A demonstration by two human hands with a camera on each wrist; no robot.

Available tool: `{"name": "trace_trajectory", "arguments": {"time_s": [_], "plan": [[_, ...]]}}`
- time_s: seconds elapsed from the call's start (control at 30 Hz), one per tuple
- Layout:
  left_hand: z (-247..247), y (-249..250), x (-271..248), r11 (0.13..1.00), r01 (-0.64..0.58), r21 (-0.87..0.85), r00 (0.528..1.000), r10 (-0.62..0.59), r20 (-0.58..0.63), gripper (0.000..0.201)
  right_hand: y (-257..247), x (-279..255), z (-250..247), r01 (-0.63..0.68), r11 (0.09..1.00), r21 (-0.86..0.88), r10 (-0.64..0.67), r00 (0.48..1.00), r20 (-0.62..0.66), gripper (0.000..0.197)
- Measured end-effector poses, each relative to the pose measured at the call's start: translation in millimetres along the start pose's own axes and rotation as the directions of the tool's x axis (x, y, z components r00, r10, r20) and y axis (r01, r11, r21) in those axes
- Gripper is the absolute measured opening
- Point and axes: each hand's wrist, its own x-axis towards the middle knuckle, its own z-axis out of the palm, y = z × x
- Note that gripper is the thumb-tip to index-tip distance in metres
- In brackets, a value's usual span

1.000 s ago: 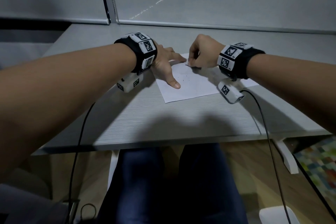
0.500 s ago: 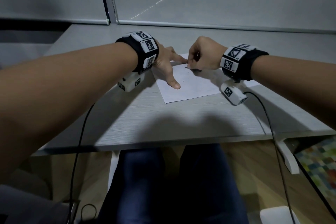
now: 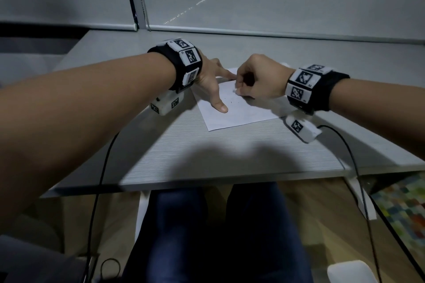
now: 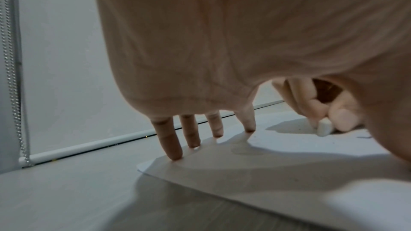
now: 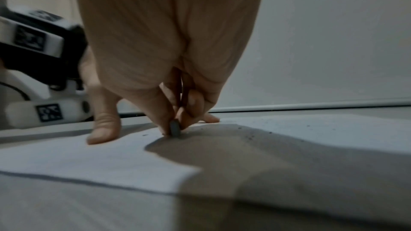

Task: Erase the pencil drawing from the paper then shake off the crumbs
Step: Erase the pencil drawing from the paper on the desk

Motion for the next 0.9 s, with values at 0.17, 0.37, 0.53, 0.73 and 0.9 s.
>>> {"name": "trace_trajectory", "arguments": {"time_s": [0.17, 0.37, 0.53, 0.73, 0.9], "plan": [[0.8, -0.3, 1.4, 1.0, -0.008, -0.003, 1.0, 0.008, -0.007, 0.125, -0.3, -4.0, -0.1, 0.024, 1.0, 0.018, -0.024, 1.0, 0.02, 0.011], [0.5, -1.4, -3.7, 1.0, -0.016, -0.018, 1.0, 0.016, 0.01, 0.127, 22.0, 9.7, -11.0, -0.125, 0.99, -0.072, 0.122, 0.992, -0.043, 0.011], [-0.8, -11.6, -14.4, 0.997, -0.053, -0.062, 0.998, 0.054, 0.013, 0.134, 31.0, -0.7, -11.7, -0.132, 0.988, -0.084, 0.129, 0.991, -0.046, 0.01], [3.9, -13.2, -20.5, 0.98, -0.079, -0.182, 0.996, 0.073, -0.044, 0.124, 26.6, -9.9, -9.1, -0.128, 0.991, -0.042, 0.126, 0.991, -0.032, 0.01], [13.4, 4.6, -9.9, 0.994, -0.093, -0.051, 0.984, 0.084, -0.156, 0.112, 21.0, -3.5, -14.8, -0.141, 0.99, 0.014, 0.142, 0.989, -0.051, 0.008]]}}
